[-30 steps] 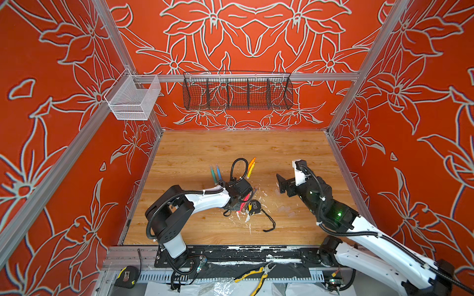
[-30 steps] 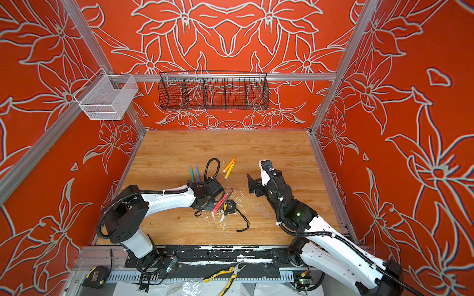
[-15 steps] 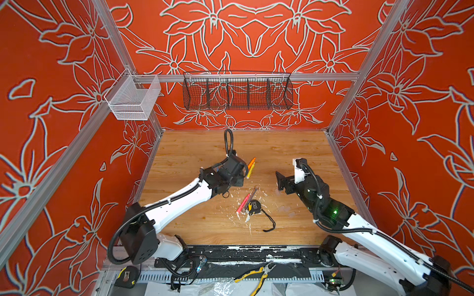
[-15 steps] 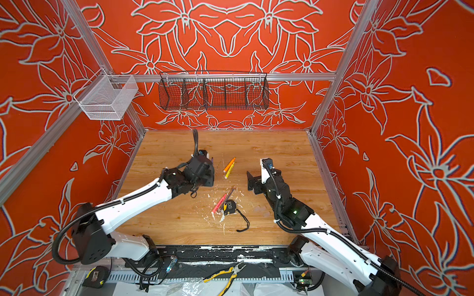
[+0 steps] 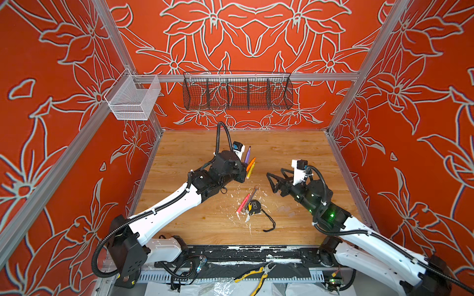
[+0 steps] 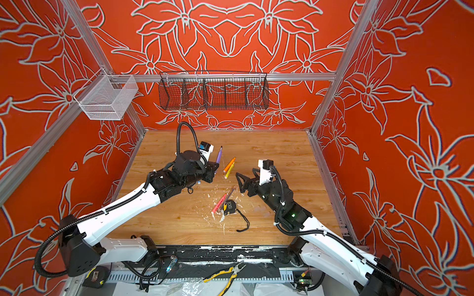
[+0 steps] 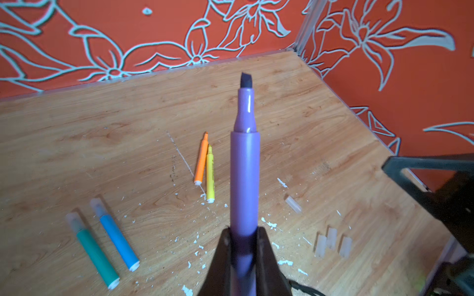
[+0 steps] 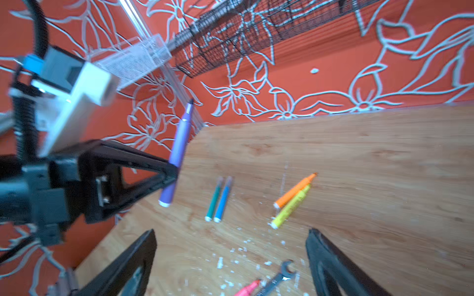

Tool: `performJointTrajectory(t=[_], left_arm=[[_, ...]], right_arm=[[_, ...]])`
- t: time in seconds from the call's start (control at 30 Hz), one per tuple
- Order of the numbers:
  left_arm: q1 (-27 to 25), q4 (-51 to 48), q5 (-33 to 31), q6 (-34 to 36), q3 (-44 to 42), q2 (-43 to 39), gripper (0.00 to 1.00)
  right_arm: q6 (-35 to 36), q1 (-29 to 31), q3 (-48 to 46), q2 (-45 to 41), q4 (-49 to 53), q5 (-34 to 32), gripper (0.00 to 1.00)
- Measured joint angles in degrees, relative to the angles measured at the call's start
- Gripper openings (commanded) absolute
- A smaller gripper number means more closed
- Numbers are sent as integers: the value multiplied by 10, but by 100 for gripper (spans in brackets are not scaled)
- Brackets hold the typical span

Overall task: Insert the pens into the pen caps
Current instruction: 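Bring the purple highlighter toward the right gripper while the right gripper approaches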

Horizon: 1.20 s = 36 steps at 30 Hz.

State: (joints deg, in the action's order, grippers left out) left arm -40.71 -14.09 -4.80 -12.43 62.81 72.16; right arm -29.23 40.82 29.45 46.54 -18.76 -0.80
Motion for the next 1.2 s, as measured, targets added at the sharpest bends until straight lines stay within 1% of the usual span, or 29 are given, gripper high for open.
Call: performJointTrajectory(t=[0.07,0.17,0.27,0.4,0.63,0.87,0.93,1.1,1.2], left_arm=[[0,24,30,10,-27,-27,0],[0,54,71,22,-58,-65,0],[0,72,107,33,-62,-76,0],[-9,93,141,49,-66,-79,0],[-23,101,152,70,-68,-80,0],[-33,103,155,91,-69,-80,0],[-36,103,154,97,-69,-80,0],[-42,103,154,108,-69,-79,0],[-47,103,154,114,-69,-76,0]], right_arm=[[-27,0,0,15,-38,31,90],[-59,0,0,31,-66,65,88],[-84,0,3,38,-77,91,88],[-106,8,24,47,-85,112,84],[-119,27,65,70,-101,123,79],[-125,35,72,98,-101,121,61],[-124,35,77,99,-101,120,59],[-123,36,83,90,-102,111,58],[-121,36,83,86,-102,107,52]])
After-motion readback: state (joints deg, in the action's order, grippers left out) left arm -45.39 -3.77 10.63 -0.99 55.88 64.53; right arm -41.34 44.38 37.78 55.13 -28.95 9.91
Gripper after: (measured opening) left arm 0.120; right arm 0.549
